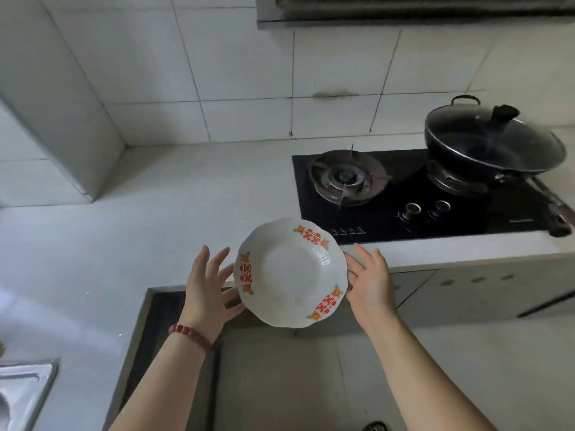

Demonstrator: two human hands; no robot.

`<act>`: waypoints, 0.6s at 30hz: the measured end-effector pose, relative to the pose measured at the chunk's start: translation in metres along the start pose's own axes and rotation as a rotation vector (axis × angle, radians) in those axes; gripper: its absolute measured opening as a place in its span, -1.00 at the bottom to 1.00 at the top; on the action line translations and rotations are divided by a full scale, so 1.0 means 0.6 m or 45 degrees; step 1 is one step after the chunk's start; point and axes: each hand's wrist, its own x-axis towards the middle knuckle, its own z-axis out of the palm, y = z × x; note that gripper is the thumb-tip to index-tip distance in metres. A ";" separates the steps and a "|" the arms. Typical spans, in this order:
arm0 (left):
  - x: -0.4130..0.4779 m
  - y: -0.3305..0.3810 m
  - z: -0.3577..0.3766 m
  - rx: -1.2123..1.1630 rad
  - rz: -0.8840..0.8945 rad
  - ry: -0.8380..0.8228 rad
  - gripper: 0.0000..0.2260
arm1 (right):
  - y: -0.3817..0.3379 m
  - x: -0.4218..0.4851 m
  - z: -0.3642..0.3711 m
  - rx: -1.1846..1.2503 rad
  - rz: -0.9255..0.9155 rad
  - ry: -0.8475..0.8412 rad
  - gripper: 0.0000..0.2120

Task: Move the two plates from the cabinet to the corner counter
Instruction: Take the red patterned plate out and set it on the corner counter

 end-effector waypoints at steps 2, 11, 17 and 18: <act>0.000 -0.007 0.061 0.036 -0.014 -0.086 -0.49 | -0.038 -0.001 -0.049 0.035 -0.032 0.067 -0.50; -0.012 -0.099 0.371 0.240 -0.046 -0.416 -0.51 | -0.209 -0.003 -0.327 0.206 -0.182 0.315 -0.51; -0.051 -0.171 0.601 0.384 -0.017 -0.563 -0.55 | -0.307 -0.029 -0.506 0.310 -0.325 0.575 -0.54; -0.060 -0.178 0.639 0.408 -0.008 -0.609 -0.57 | -0.323 -0.038 -0.533 0.343 -0.362 0.602 -0.54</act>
